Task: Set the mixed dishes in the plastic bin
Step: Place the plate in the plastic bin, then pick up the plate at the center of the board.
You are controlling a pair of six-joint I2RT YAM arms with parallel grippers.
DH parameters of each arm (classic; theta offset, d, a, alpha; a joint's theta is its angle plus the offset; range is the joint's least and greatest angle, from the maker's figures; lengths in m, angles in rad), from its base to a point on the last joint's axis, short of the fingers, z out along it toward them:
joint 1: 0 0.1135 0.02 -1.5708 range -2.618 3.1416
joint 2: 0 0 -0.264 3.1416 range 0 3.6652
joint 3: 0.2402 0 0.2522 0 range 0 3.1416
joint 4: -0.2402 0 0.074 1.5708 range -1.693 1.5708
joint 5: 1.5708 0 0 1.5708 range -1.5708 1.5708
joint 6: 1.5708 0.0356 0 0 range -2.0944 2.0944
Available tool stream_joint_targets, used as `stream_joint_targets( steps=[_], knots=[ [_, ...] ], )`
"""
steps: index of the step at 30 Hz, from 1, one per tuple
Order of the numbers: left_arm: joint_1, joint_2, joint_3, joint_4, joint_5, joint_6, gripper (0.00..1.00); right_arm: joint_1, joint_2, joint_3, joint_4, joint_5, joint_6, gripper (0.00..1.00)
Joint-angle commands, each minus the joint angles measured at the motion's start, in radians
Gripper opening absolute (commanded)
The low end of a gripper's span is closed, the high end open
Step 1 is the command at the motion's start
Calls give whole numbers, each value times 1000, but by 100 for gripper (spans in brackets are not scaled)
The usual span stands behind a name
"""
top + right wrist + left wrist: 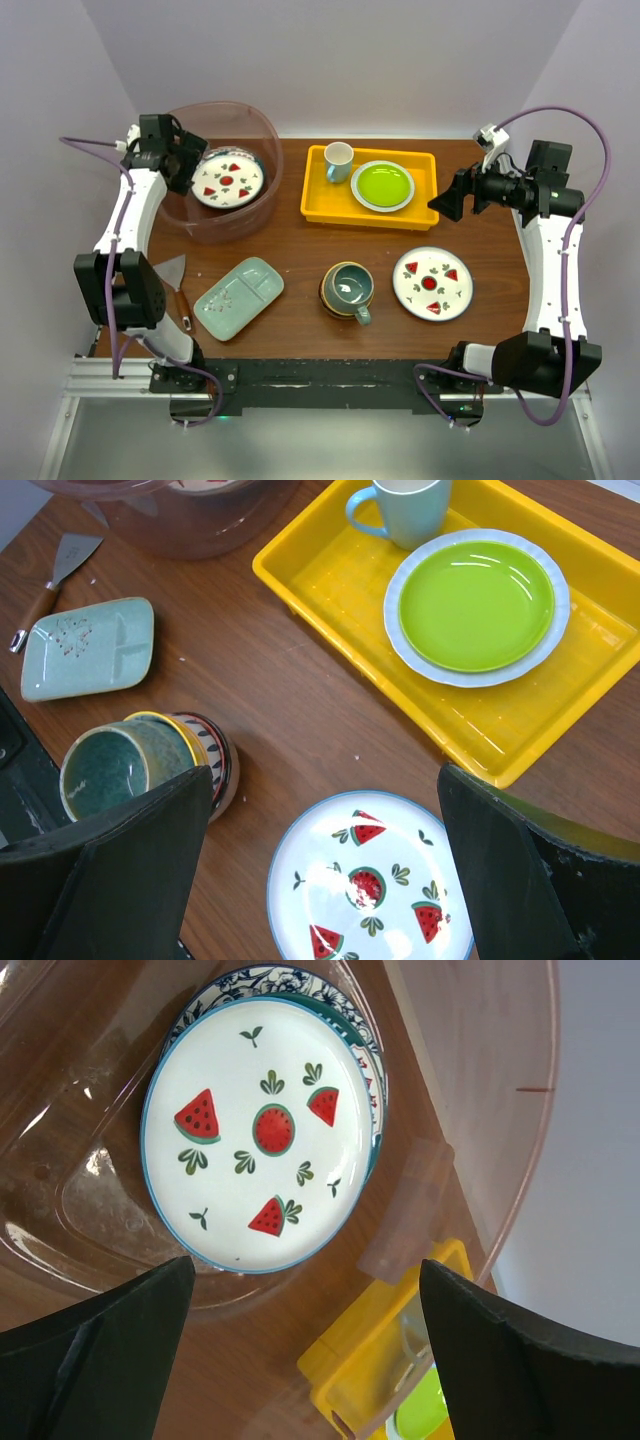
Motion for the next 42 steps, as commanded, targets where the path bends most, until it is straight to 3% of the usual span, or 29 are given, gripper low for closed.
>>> stream_joint_targets(
  steps=[1,13,20,42],
  knots=[
    [8,-86,29,9,12,14,100,-1,-25,16,13,-2,-18,98],
    [9,-257,-75,87,53,115,100,-1,-20,24,4,-7,-24,98],
    [9,-399,-172,225,85,219,100,-1,-23,26,4,-10,-24,98],
    [9,-562,-267,388,389,492,100,-1,-26,23,-37,16,-78,98]
  ],
)
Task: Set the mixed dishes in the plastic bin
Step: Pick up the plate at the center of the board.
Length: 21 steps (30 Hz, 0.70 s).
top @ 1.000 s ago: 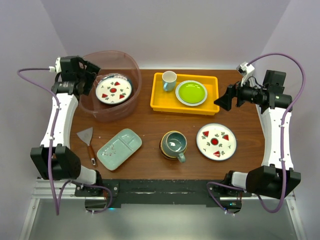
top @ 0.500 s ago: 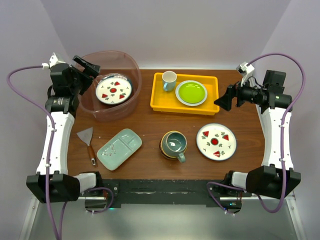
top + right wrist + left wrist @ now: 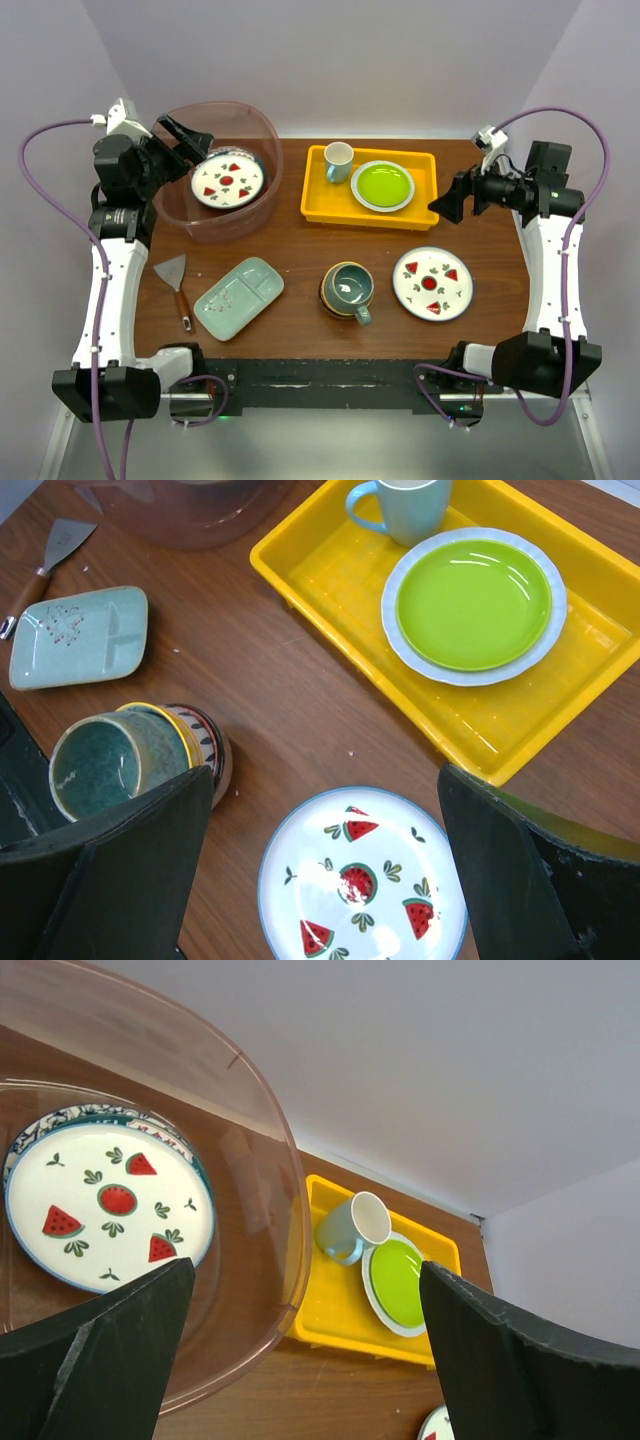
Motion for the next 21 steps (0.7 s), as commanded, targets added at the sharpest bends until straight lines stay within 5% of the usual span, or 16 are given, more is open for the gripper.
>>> stream_joint_targets(
  steps=[1,21],
  knots=[
    [5,-41,-23,72,106,70,100,-1,-24,23,-23,16,-37,98],
    [2,-104,-90,144,295,72,100,-3,-20,-3,-77,67,-121,98]
  ],
)
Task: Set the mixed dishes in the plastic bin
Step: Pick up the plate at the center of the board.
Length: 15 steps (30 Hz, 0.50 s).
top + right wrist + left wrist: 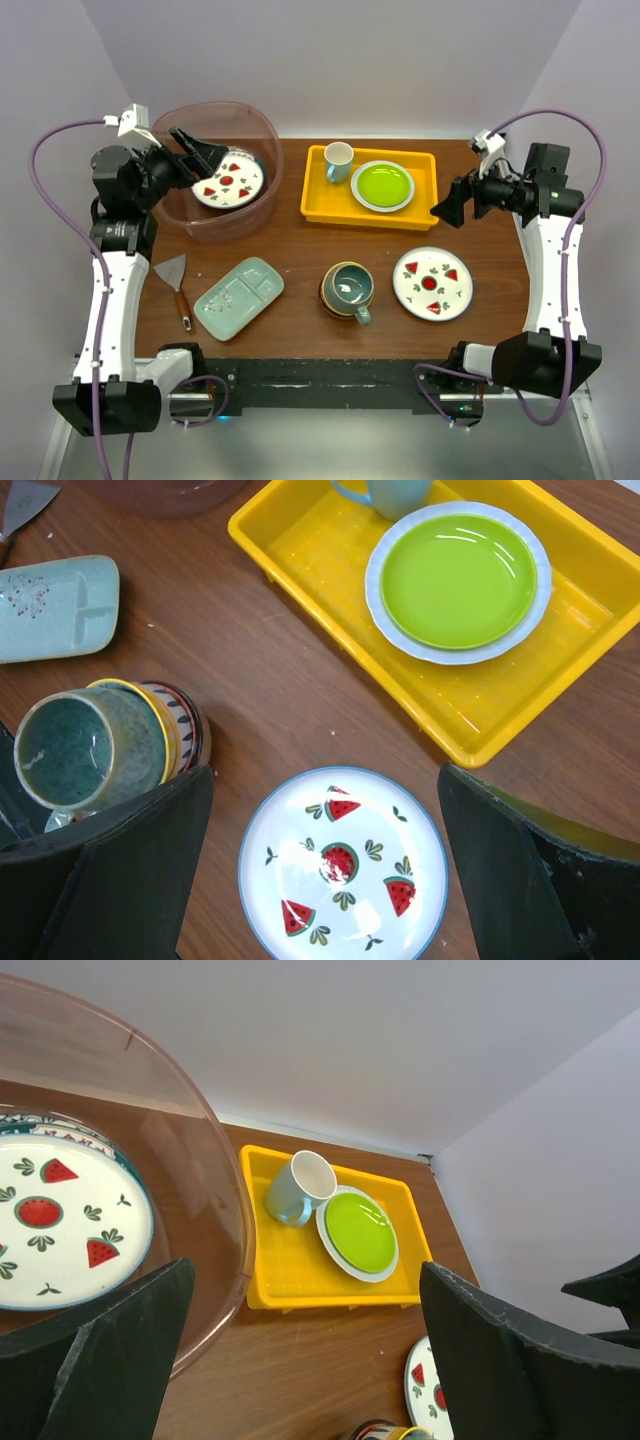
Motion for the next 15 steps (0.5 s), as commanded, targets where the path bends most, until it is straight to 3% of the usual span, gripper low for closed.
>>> stream_joint_targets(
  steps=[1,15],
  knots=[
    [2,-31,-18,68,73,7,100,-1,-18,-5,-31,19,-44,98],
    [2,-57,-58,91,122,-7,100,-1,3,-77,-48,83,-96,98]
  ],
)
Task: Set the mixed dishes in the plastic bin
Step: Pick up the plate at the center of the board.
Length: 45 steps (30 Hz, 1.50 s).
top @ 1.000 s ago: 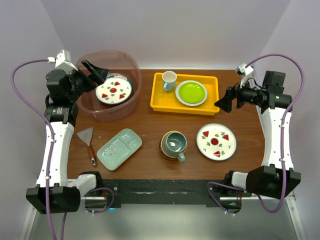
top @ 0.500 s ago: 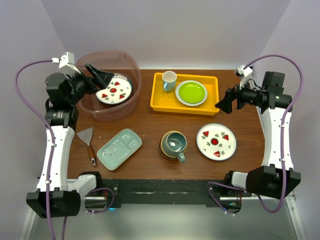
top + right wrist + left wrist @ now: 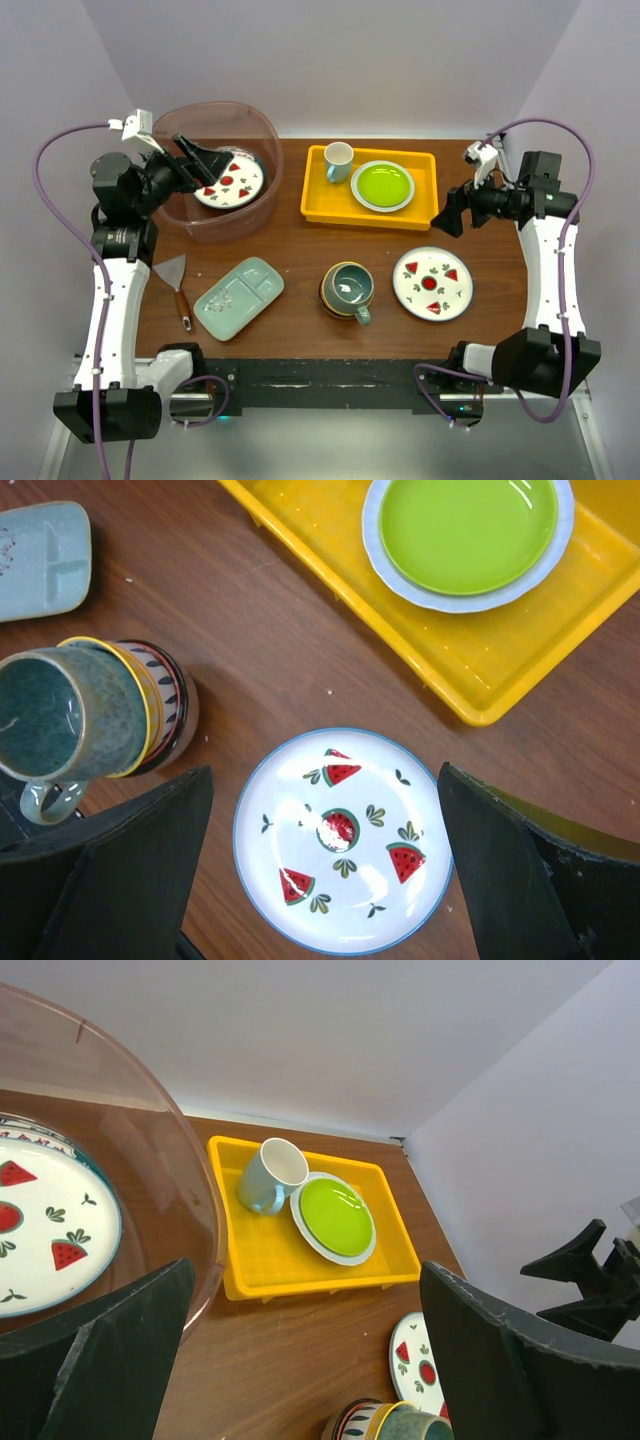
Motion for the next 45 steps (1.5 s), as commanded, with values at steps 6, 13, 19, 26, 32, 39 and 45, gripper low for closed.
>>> stream_joint_targets(
  steps=[6,13,19,26,32,39,45],
  knots=[
    [1,-22,-18,56,48,-2,100,-1,15,-51,4,46,-43,98],
    [1,-19,-18,70,67,-3,100,-11,34,-88,15,82,-51,98],
    [1,-17,-18,82,83,-6,100,-37,58,-109,16,93,-59,98],
    [1,-15,-18,89,95,-8,100,-80,107,-126,7,114,-82,98],
    [1,-12,-19,95,109,-15,100,-119,161,-151,21,171,-85,98],
    [1,-14,-21,104,126,-18,100,-146,258,-171,7,226,-122,98],
    [1,-15,-25,116,143,-20,100,-153,367,-152,-19,276,-175,98]
  ],
)
